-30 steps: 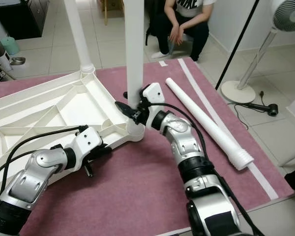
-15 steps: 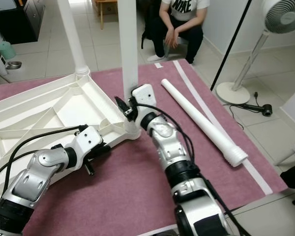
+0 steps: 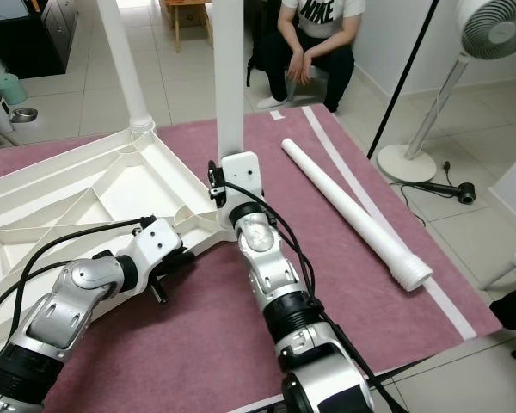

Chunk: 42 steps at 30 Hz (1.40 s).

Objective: Building children table

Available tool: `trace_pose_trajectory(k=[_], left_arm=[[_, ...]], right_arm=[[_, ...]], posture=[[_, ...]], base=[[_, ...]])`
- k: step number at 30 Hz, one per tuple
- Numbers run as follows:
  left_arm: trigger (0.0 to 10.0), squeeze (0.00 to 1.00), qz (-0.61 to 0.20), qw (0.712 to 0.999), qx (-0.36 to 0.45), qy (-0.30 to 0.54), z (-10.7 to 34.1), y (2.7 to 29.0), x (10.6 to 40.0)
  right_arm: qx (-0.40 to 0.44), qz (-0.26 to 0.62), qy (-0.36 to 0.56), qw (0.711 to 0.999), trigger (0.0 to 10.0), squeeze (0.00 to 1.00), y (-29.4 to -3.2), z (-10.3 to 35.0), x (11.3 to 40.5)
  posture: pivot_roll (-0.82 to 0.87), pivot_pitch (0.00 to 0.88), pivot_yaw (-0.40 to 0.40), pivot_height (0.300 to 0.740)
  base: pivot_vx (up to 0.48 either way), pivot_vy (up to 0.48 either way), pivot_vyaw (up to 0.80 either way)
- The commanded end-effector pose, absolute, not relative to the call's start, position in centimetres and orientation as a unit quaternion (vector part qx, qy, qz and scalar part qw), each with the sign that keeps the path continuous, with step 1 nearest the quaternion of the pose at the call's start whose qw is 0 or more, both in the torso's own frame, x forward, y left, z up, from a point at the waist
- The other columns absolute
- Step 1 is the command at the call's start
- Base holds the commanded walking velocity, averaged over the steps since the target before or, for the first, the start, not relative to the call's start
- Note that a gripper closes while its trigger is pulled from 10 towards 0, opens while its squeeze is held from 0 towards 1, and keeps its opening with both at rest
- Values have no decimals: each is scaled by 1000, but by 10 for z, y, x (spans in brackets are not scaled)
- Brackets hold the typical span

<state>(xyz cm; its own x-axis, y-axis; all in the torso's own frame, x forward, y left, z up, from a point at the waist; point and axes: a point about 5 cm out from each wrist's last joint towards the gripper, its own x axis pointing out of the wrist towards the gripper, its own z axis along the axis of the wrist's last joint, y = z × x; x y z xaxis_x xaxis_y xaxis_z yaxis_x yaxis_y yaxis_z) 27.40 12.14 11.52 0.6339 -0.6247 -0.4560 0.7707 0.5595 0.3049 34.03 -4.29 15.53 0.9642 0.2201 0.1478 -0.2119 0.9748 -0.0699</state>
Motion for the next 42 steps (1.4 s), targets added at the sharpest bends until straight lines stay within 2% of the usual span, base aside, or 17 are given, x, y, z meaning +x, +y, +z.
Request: trace_pose_trajectory(k=[1, 6, 7, 8, 9, 14, 15, 21, 22, 23, 39, 40, 41, 42], left_arm=[[10000, 0, -374, 882, 260, 122, 127, 128, 277], [10000, 0, -374, 882, 260, 123, 127, 129, 277], [10000, 0, -373, 882, 260, 123, 127, 129, 277], [10000, 0, -373, 882, 260, 123, 127, 129, 277], [10000, 0, -372, 883, 260, 123, 126, 129, 277], [10000, 0, -371, 883, 260, 123, 126, 129, 277], [10000, 0, -371, 883, 260, 123, 126, 129, 277], [10000, 0, -371, 883, 260, 122, 126, 128, 277], [10000, 0, -371, 883, 260, 122, 126, 128, 277], [10000, 0, -371, 883, 259, 122, 126, 128, 277], [10000, 0, -372, 883, 258, 122, 126, 127, 277], [10000, 0, -372, 883, 258, 122, 126, 127, 277], [10000, 0, -371, 883, 258, 122, 126, 127, 276], [10000, 0, -371, 884, 258, 122, 126, 127, 276]], right_arm=[[-62, 22, 11, 998, 10000, 0, -81, 118, 344], [-65, 35, 0, 997, 10000, 0, -76, 121, 345], [-65, 42, -7, 997, 10000, 722, -75, 123, 345], [-65, 42, -7, 997, 10000, 722, -75, 123, 345], [-61, 50, -11, 997, 10000, 1000, -74, 124, 345], [-47, 79, -22, 996, 10000, 1000, -69, 129, 345], [-40, 96, -30, 994, 10000, 0, -67, 132, 344], [-33, 139, -63, 988, 10000, 0, -61, 142, 342], [-36, 142, -68, 987, 2588, 0, -61, 144, 343], [-36, 143, -72, 986, 0, 0, -62, 145, 344], [-46, 189, -74, 978, 0, 0, -63, 144, 342], [-44, 214, -63, 974, 0, 0, -63, 139, 339], [-42, 242, -51, 968, 10000, 0, -63, 135, 336], [-39, 262, -45, 963, 10000, 0, -65, 131, 333]], posture=[[77, 0, 35, 740], [77, 0, 35, 740], [77, 0, 35, 740], [77, 0, 35, 740], [77, 0, 35, 740], [78, 3, 33, 740], [77, 3, 34, 740], [77, 2, 35, 740], [78, 2, 35, 740], [78, 2, 35, 740], [78, 0, 33, 740], [78, 0, 33, 740], [78, 0, 33, 740], [78, 0, 33, 740]], base=[[0, 0, 0], [0, 0, 0], [0, 0, 0], [0, 0, 0], [0, 0, 0], [0, 0, 0], [0, 0, 0], [0, 0, 0], [0, 0, 0], [0, 0, 0], [0, 0, 0], [0, 0, 0], [0, 0, 0], [0, 0, 0]])
